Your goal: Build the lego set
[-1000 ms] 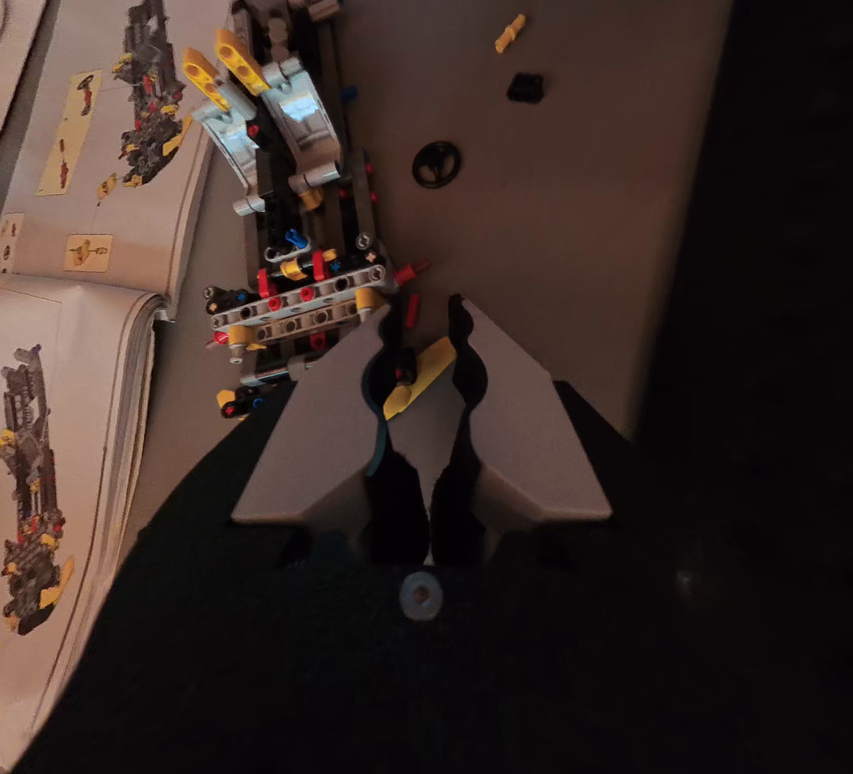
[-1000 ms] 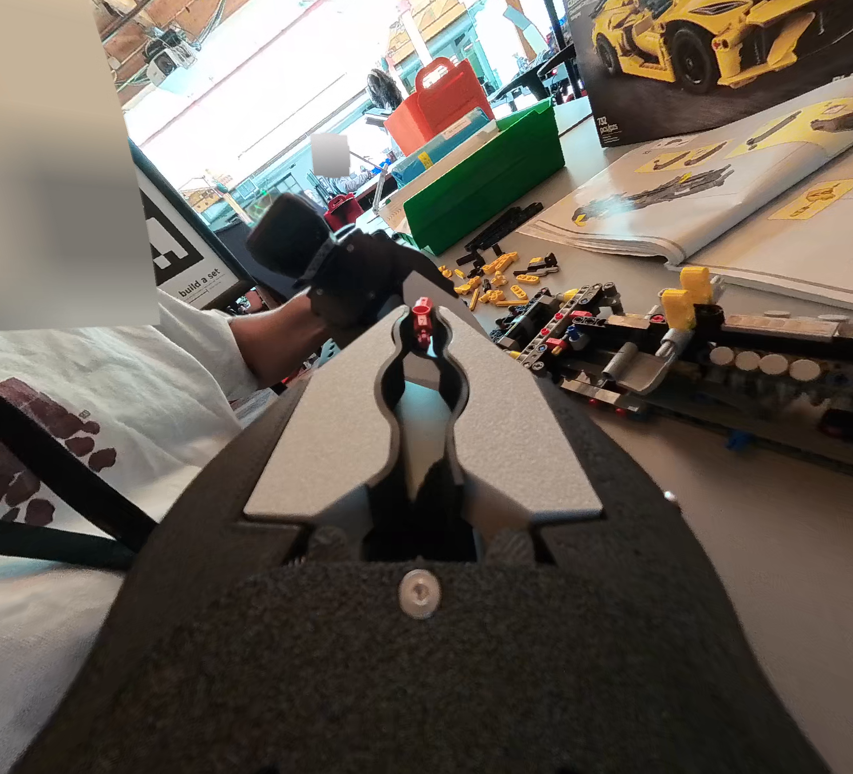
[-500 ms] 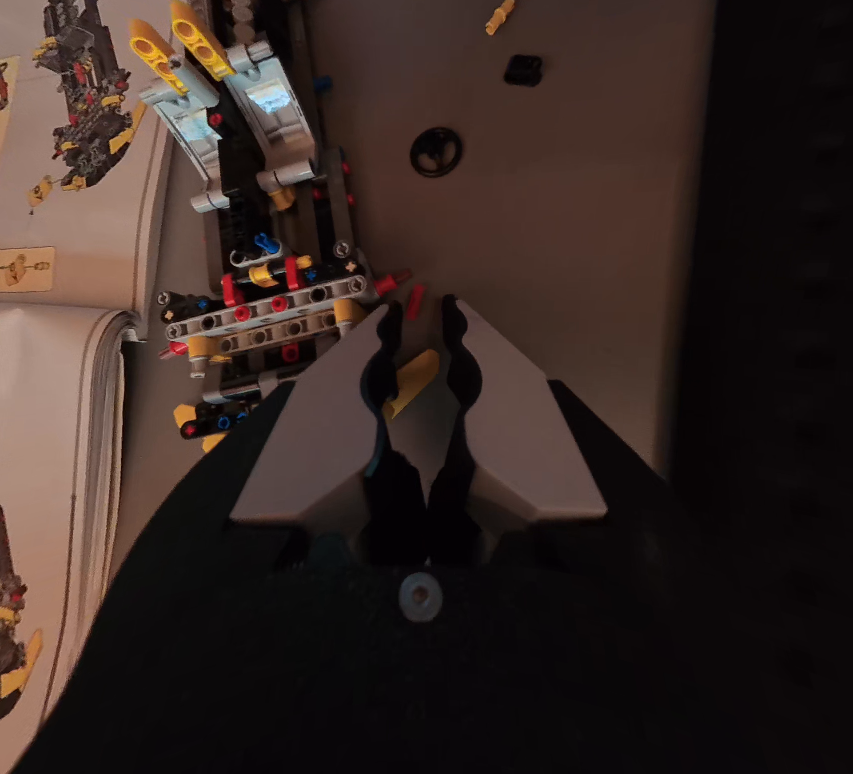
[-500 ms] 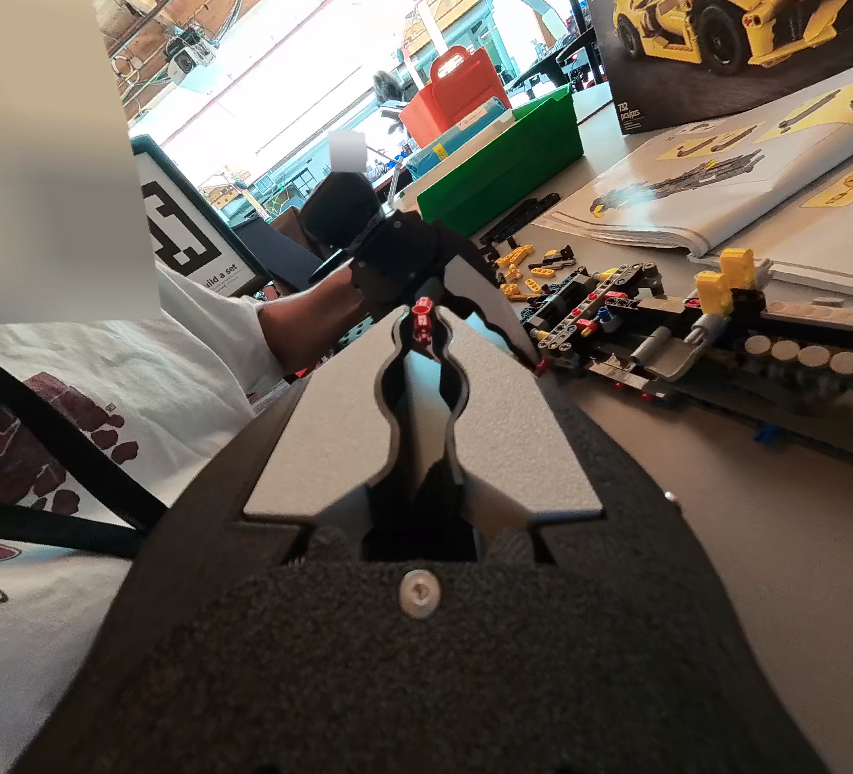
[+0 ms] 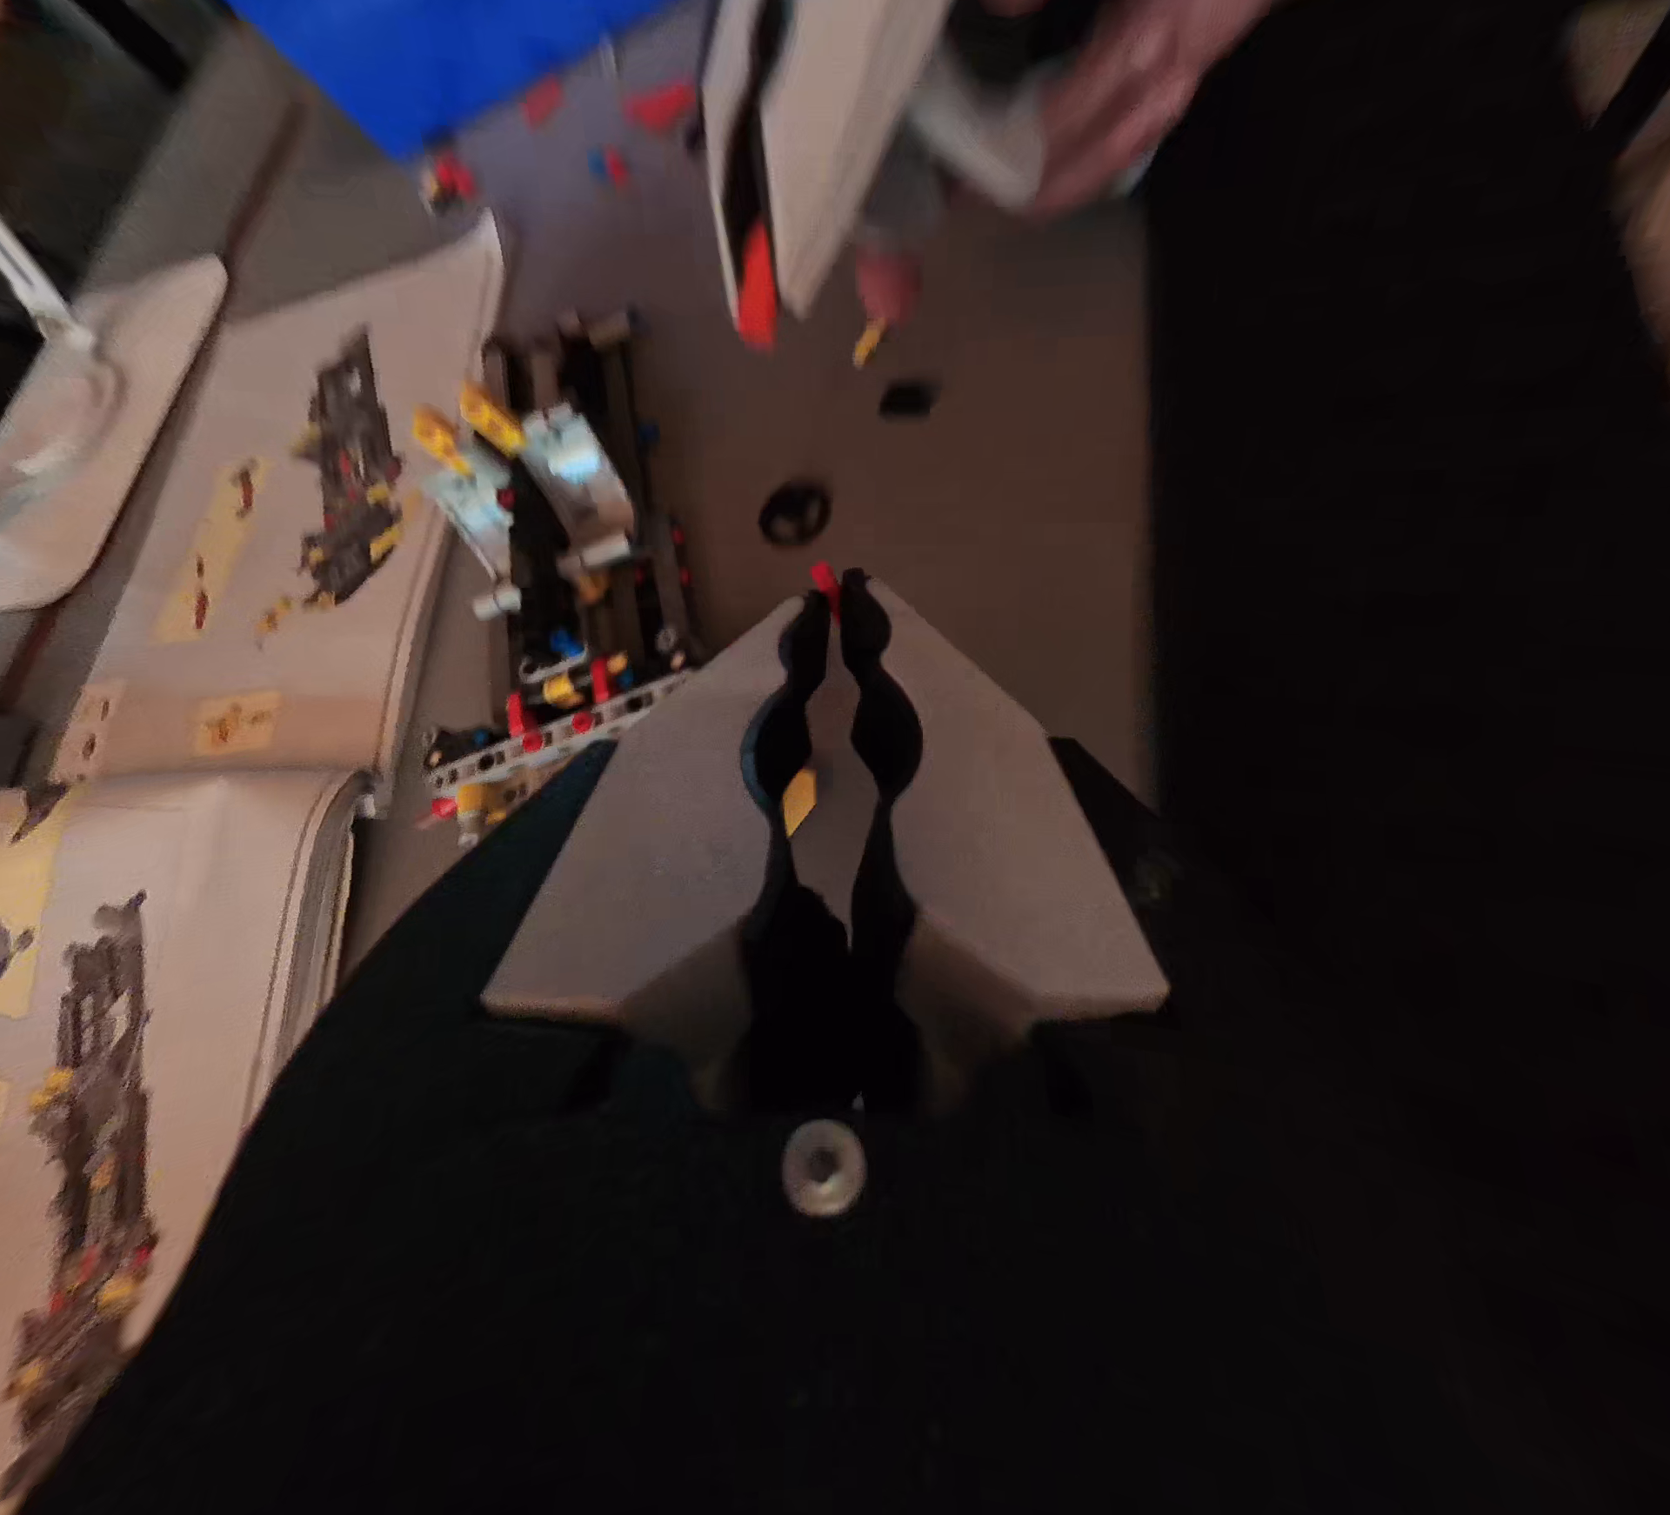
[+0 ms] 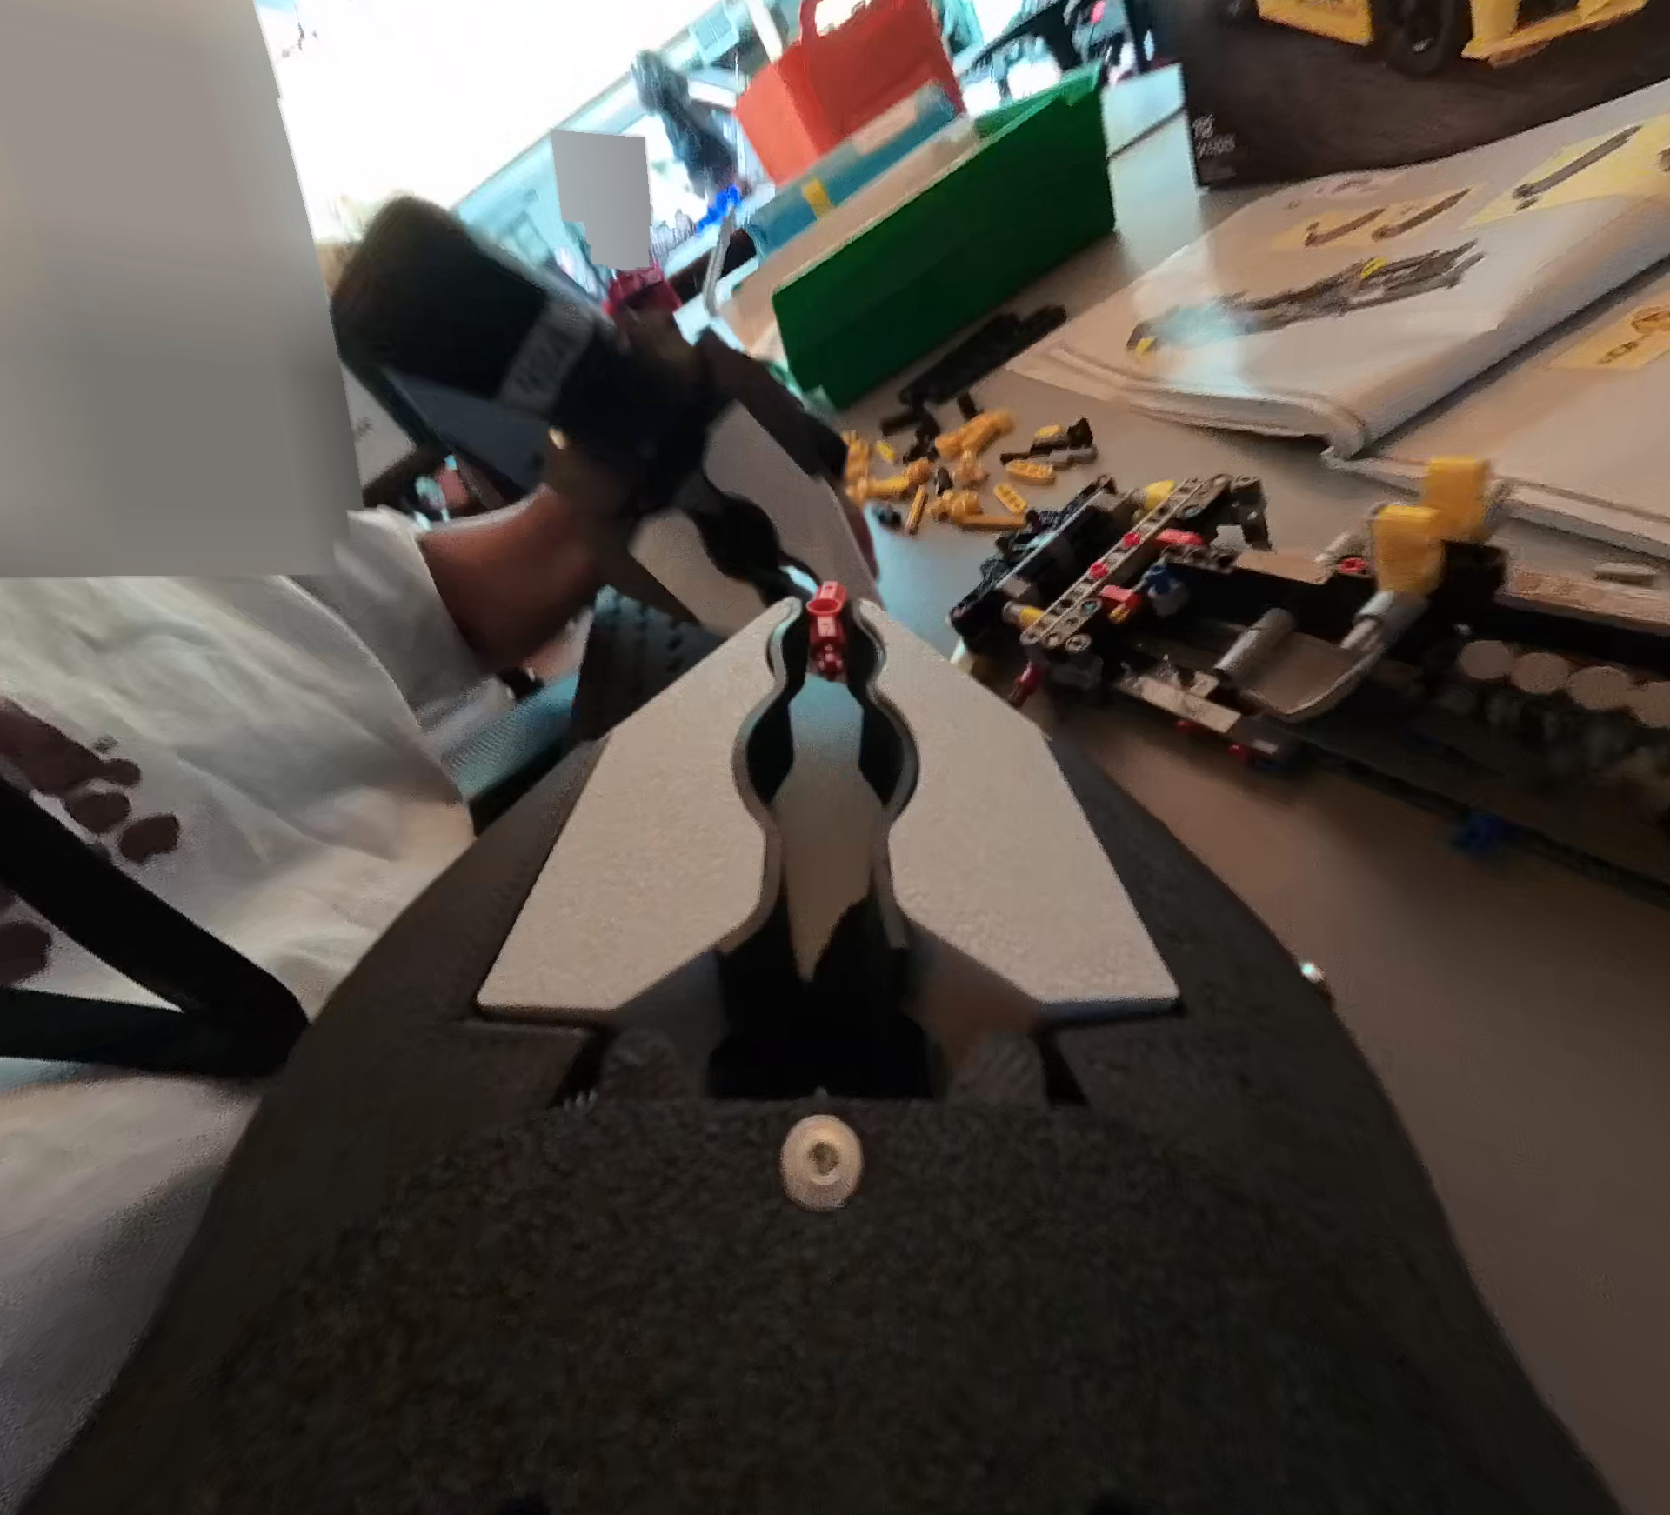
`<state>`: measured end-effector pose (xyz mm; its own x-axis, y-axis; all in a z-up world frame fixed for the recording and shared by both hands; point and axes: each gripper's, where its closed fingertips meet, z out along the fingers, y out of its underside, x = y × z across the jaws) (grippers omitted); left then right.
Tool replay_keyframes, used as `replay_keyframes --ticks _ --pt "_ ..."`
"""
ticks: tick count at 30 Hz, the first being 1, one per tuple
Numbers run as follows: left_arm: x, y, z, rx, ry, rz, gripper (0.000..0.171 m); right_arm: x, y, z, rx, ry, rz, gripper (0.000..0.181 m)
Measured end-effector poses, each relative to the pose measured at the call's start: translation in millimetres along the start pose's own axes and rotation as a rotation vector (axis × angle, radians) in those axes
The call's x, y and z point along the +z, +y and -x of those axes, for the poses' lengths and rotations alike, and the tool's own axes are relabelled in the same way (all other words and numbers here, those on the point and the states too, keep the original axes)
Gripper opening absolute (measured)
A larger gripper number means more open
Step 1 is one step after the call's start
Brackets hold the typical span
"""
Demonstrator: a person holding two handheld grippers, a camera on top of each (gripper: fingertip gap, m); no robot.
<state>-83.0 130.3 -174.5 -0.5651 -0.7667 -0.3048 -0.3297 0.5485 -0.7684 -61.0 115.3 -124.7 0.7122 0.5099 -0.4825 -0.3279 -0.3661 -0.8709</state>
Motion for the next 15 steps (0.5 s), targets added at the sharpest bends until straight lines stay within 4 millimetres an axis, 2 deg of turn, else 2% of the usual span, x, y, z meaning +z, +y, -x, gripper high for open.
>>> replay_keyframes --ticks 2,4,7,9,12,15 --pt "-9.4 -16.6 -9.1 -0.044 0.013 -0.114 0.0 8.3 15.1 3.1 -0.07 0.002 0.1 0.006" --pt "-15.4 -23.5 -15.6 -0.074 0.021 -0.196 0.0 14.3 27.3 10.5 -0.101 -0.047 0.181 0.007" --pt "-11.8 -14.5 -24.2 -0.057 0.004 -0.19 0.0 16.9 34.8 14.7 -0.1 -0.097 0.242 0.007" --pt "-7.0 -5.3 -28.5 -0.035 -0.014 -0.153 0.0 13.1 39.4 4.9 -0.122 -0.063 0.29 0.007" --pt "-5.9 -0.1 -19.8 -0.034 -0.093 -0.125 0.0 -2.1 26.2 -24.4 -0.127 0.046 0.262 0.006" --pt "-0.5 7.0 -15.3 -0.042 -0.113 -0.094 0.001 2.2 -5.3 -50.4 -0.071 0.192 0.112 0.006"
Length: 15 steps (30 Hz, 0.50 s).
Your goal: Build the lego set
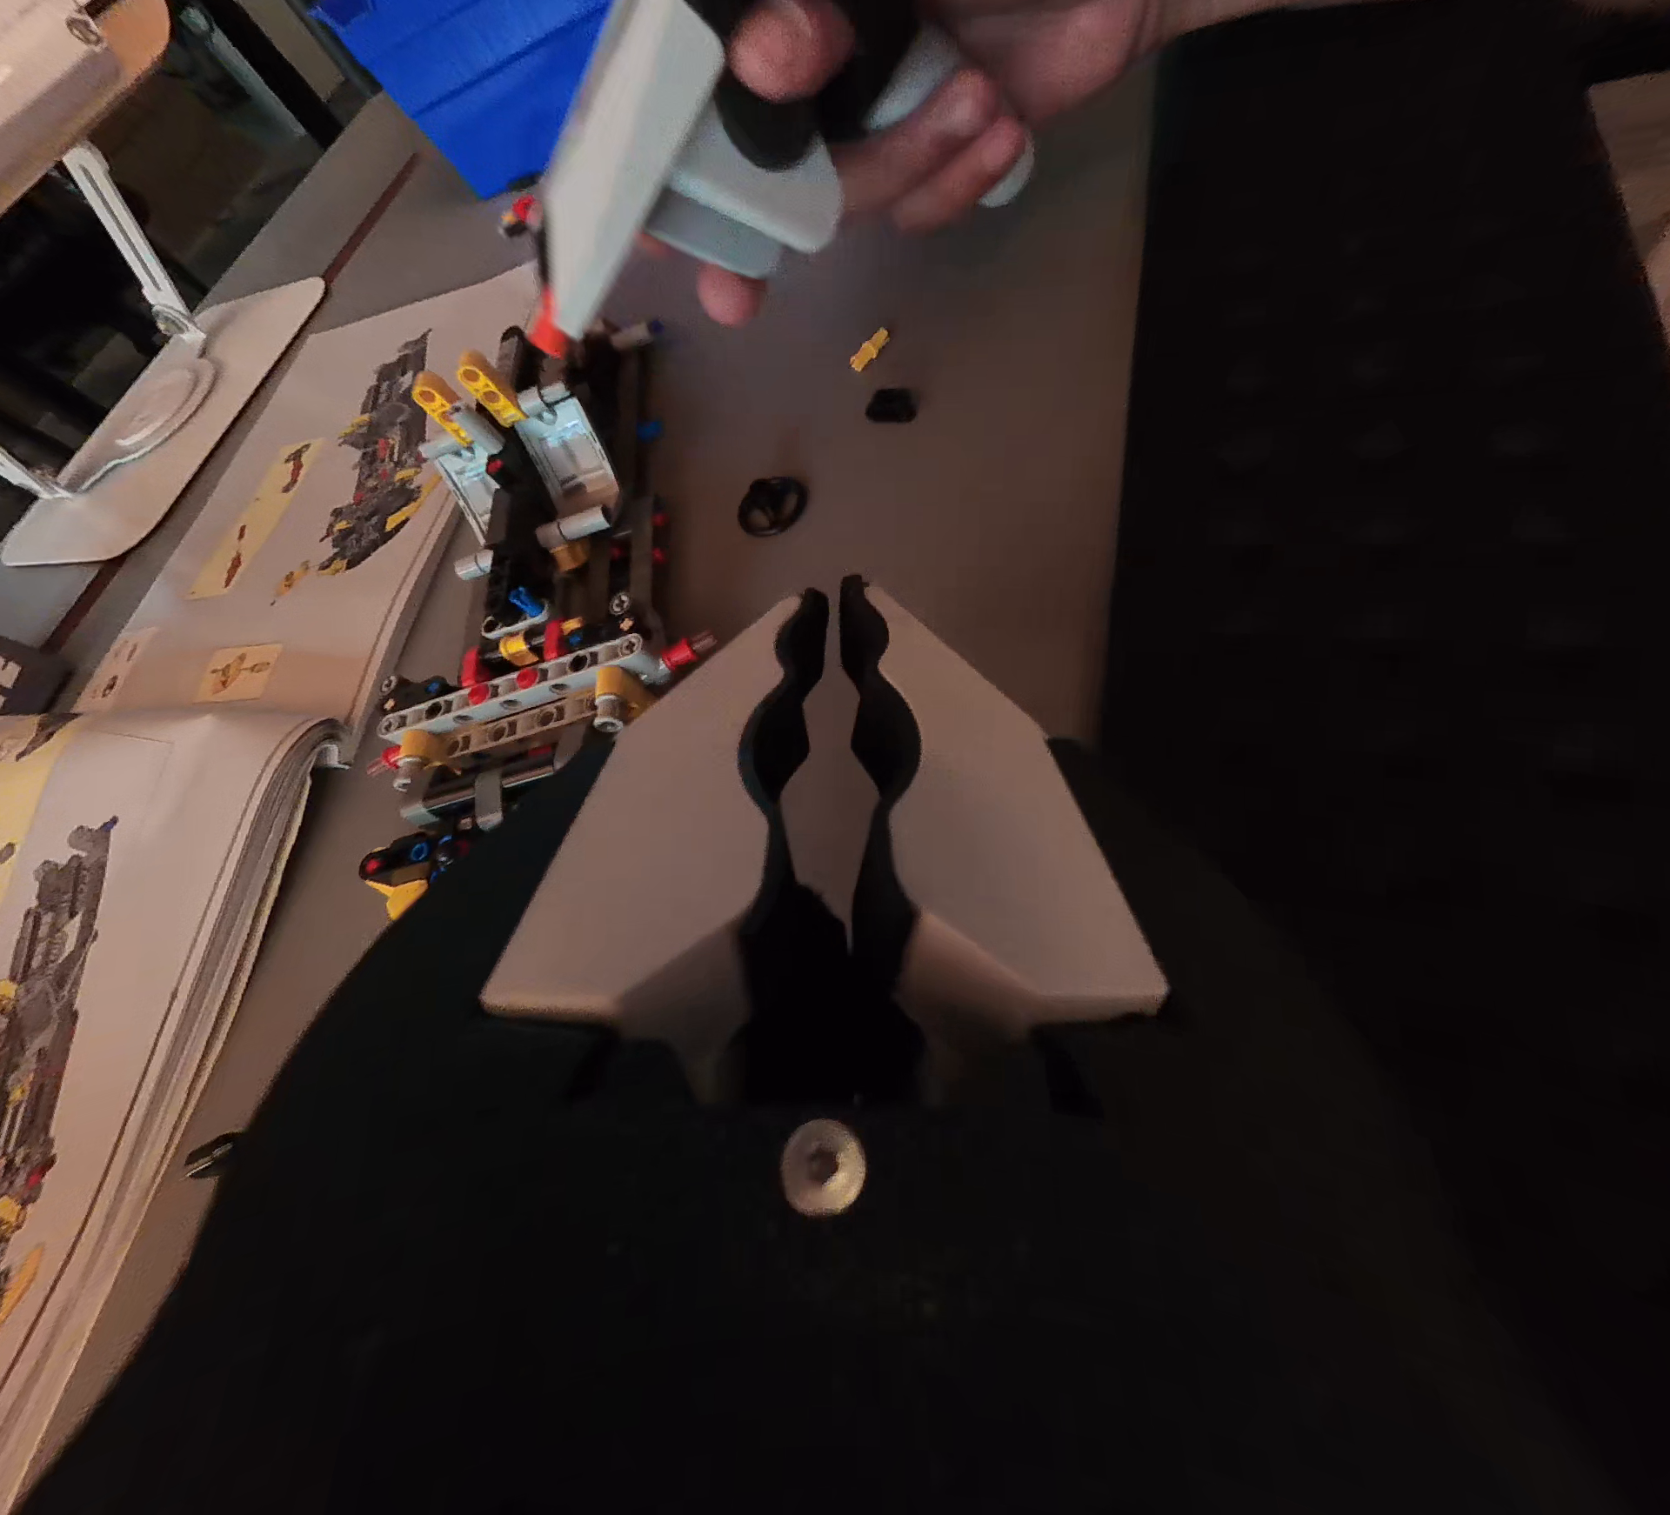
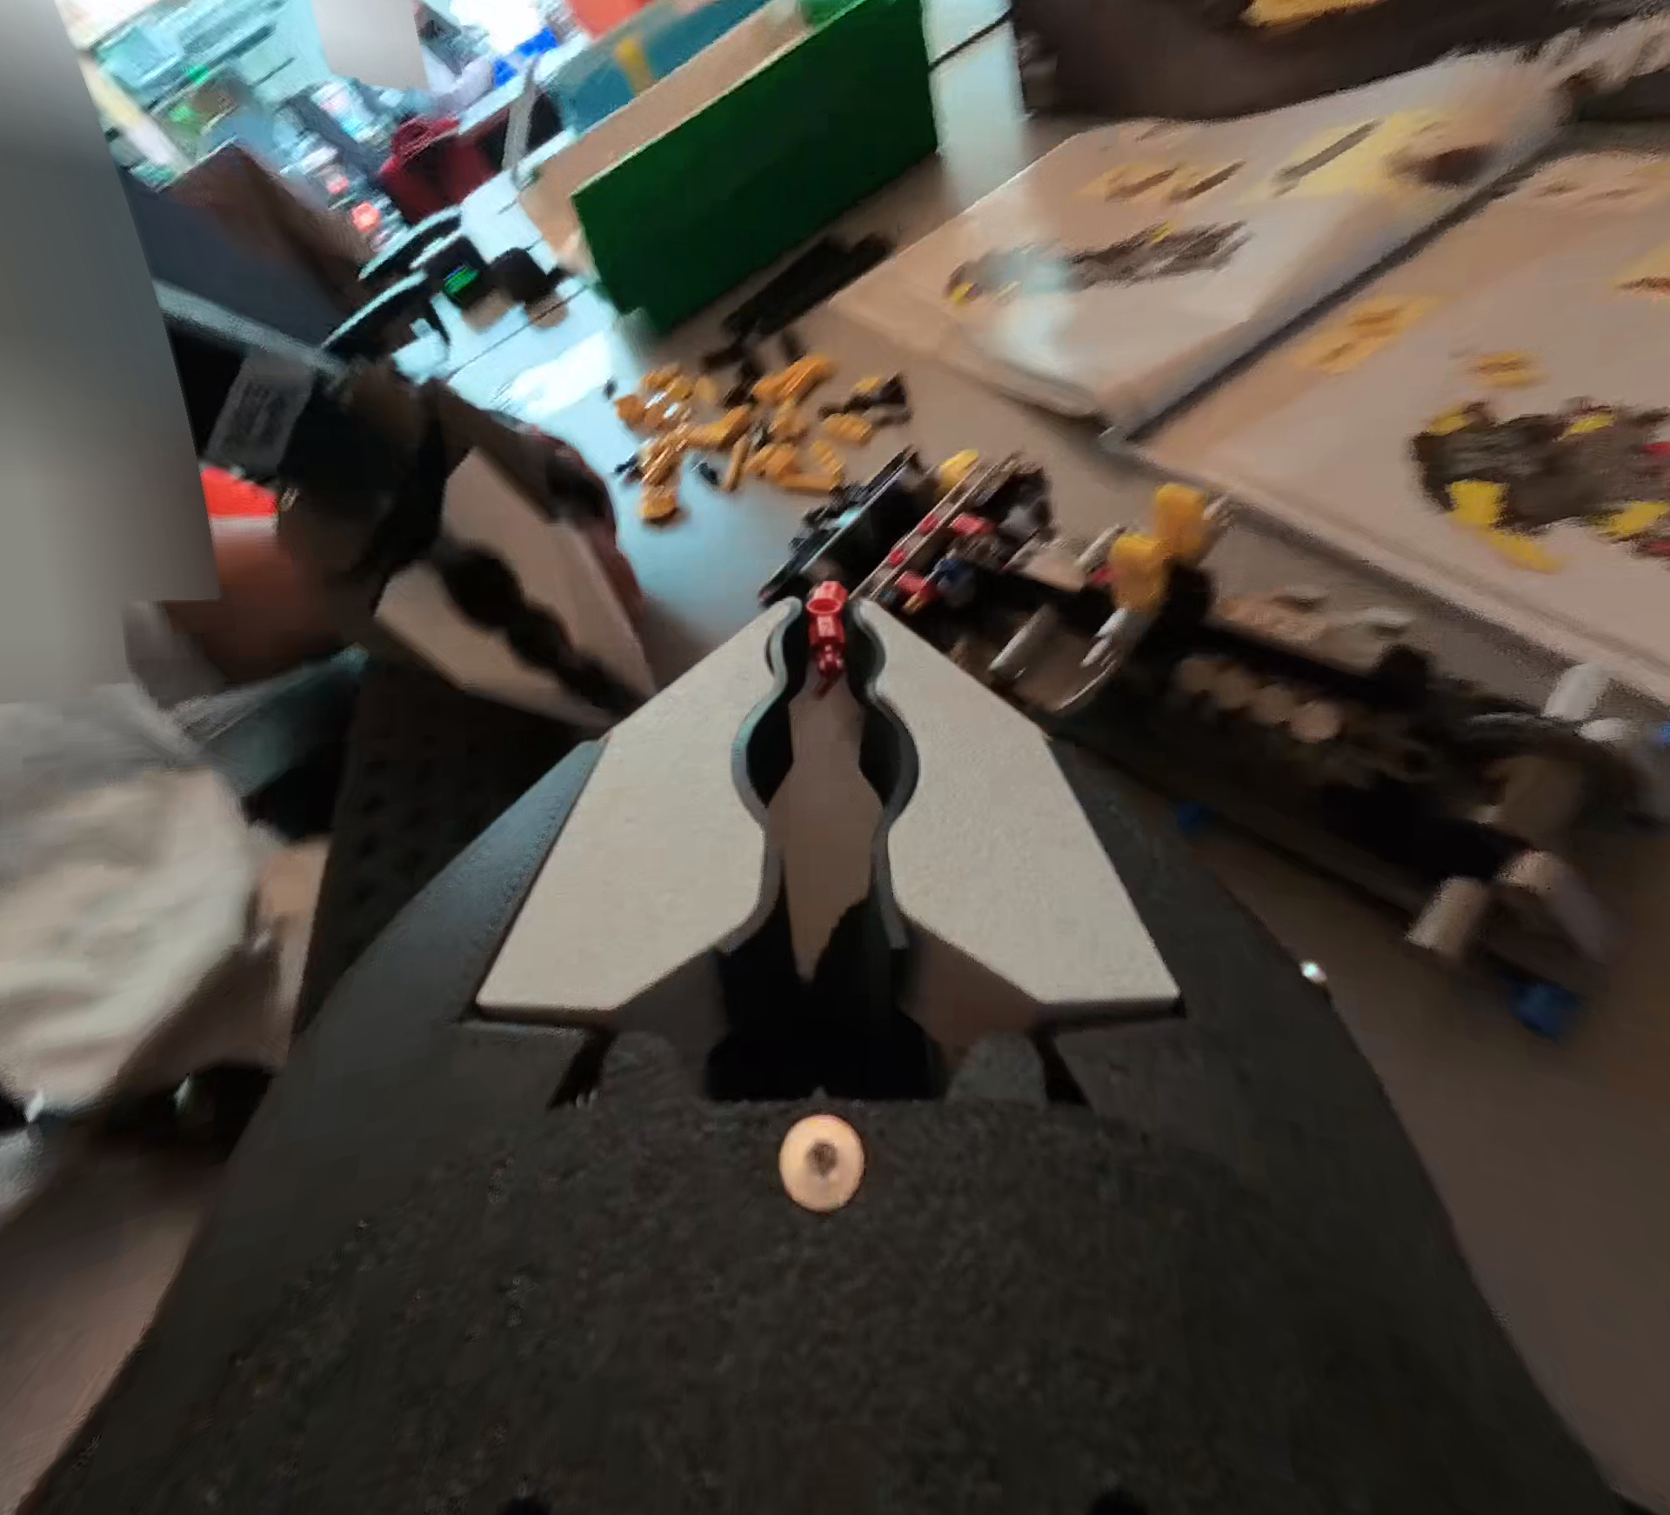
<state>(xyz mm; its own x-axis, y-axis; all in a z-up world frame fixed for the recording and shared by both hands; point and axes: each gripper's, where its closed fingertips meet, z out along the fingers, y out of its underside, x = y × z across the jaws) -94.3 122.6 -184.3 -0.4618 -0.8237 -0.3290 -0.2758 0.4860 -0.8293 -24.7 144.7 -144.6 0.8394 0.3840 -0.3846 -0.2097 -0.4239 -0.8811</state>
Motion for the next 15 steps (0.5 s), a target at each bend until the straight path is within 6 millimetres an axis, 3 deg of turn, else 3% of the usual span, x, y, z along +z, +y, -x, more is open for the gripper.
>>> replay_keyframes --ticks 2,5,7,9,11,15 --pt "0.5 -1.9 -1.7 -0.006 0.012 -0.007 0.002 0.1 -13.2 3.6 -0.054 0.03 -0.064 0.006" --pt "-2.7 -12.6 -2.3 -0.027 0.031 -0.06 0.004 -8.9 -4.5 -2.6 -0.089 0.081 -0.058 0.006" --pt "-3.3 -27.0 -11.8 -0.029 0.079 -0.078 0.006 -22.7 -10.2 4.0 -0.078 0.058 -0.129 0.006" --pt "-3.1 -47.9 -42.9 -0.017 0.21 -0.077 0.01 -34.2 -15.6 9.2 -0.063 0.039 -0.194 0.006" --pt "-4.5 -71.4 -86.3 -0.041 0.381 -0.084 0.015 -38.8 -19.2 11.0 -0.052 0.031 -0.226 0.006" --pt "-4.6 -96.7 -168.3 -0.026 0.649 -0.051 0.018 -34.0 -16.9 18.2 -0.093 0.017 -0.21 0.006"
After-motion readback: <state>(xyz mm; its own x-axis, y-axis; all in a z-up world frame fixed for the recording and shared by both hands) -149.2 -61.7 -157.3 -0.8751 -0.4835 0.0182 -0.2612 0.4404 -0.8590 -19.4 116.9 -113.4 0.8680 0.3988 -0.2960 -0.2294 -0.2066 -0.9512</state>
